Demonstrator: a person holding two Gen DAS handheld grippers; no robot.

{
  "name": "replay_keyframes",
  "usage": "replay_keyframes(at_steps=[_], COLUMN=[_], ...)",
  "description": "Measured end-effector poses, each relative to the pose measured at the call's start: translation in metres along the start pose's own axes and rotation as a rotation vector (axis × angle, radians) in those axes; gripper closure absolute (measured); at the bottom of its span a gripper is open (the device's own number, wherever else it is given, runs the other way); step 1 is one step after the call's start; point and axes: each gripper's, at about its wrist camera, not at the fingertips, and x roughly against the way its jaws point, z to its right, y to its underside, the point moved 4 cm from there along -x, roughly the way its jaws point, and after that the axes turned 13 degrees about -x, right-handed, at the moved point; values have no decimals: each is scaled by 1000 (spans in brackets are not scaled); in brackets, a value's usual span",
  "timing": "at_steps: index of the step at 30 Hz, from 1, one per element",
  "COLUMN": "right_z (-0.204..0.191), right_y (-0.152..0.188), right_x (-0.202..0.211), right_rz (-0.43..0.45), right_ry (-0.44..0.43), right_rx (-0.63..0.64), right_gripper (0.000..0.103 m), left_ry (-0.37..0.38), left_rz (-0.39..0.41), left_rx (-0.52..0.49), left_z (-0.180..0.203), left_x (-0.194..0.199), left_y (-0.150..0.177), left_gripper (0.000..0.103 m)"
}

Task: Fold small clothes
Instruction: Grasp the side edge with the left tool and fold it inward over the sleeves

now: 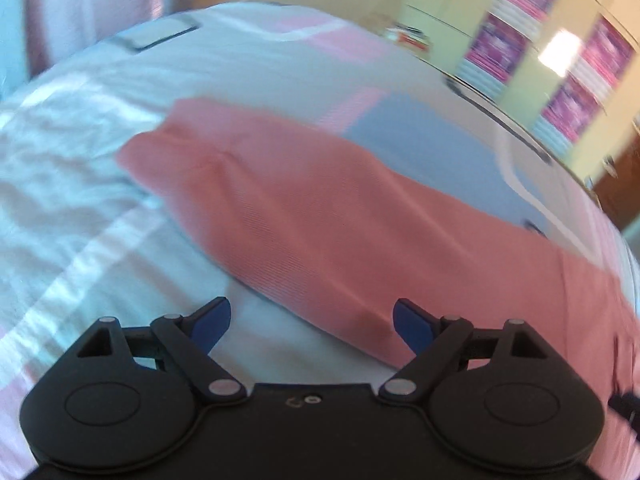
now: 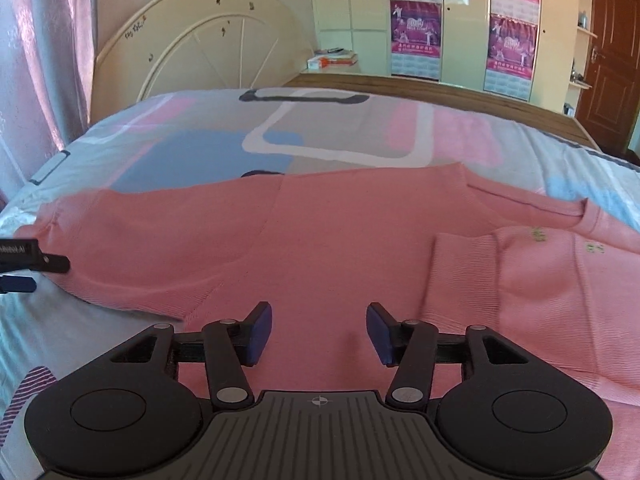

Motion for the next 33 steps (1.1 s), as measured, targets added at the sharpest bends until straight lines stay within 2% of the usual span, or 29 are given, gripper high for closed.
replay_keyframes(at_steps=[3,6,9,11,12,14,16,18,21,25,29,33], right_z=[-5,-5,-2,0,1,3,4,6,10,26,49,85], right_y=[1,0,-1,-1,-1,-1,2,7,4,-4,-11,-17], right_x=[-12,-21,-25,-29,-31,-34,-41,-47,-44,-25,2,33], right_rz=[-8,-11,-7,-3,-3,-3,-19,-31,-39,0,43,85], right_ry=[21,46,66,84,91,102,125,133,114,77,62,79], right_rx=[-4,-9,-18,-18,-19,-20,3,26,18,-40,-65,-96], right_gripper=[51,51,51,51,51,51,51,50,50,50,50,50], left_ry=[31,28,27,16,14,16,22,32,71,183,316,440], left_rz=[48,91,144,162,165,169,176,206,267,319,325,297], left_rx=[61,99,130,132,139,164,169,127,11,-122,-263,-380], left_z=[-19,-28,-32,-36,-40,-45,-45,-34,3,73,166,263], left_x=[-6,-14,-21,-23,-25,-28,-26,-17,6,34,52,52], left_y=[-10,-22,-28,-32,-33,-35,-36,-41,-52,-62,-56,-32], left_gripper=[11,14,25,52,59,93,93,94,95,97,97,97])
